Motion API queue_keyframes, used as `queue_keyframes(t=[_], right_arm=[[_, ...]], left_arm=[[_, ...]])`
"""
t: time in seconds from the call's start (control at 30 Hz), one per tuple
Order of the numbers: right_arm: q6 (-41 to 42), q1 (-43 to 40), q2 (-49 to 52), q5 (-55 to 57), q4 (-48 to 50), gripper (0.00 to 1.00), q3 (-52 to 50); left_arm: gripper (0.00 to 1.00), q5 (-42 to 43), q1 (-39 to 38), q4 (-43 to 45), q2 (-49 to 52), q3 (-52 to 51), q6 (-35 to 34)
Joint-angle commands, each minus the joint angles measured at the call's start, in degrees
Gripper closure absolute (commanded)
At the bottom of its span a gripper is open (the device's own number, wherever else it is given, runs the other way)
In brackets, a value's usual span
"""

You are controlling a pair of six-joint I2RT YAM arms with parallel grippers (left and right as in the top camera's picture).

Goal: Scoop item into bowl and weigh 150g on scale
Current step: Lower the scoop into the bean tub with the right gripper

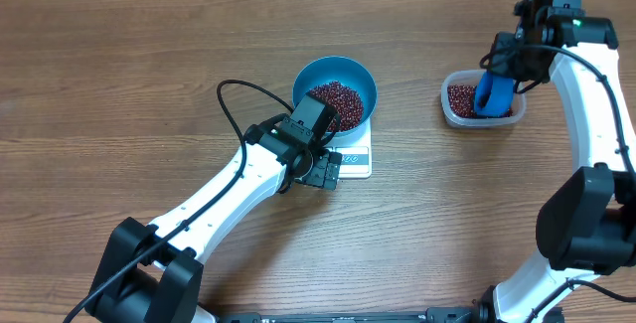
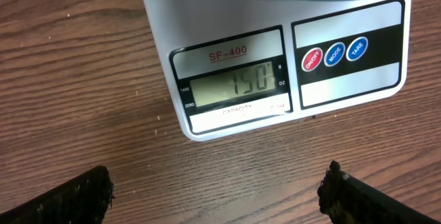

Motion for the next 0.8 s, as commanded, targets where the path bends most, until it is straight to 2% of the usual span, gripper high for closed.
queue_keyframes(t=[0.0,0.77], right_arm=[[-8.52,0.11,-1.05,0.35,0.28,0.96,-0.9],[-7.89,0.11,-1.03,-0.22,8.66,0.96,-8.13]], left_arm=[[0.0,-0.94,-0.04,0.07,0.42,1.14,1.29],[0.0,-0.94,-0.04,0.07,0.42,1.14,1.29]])
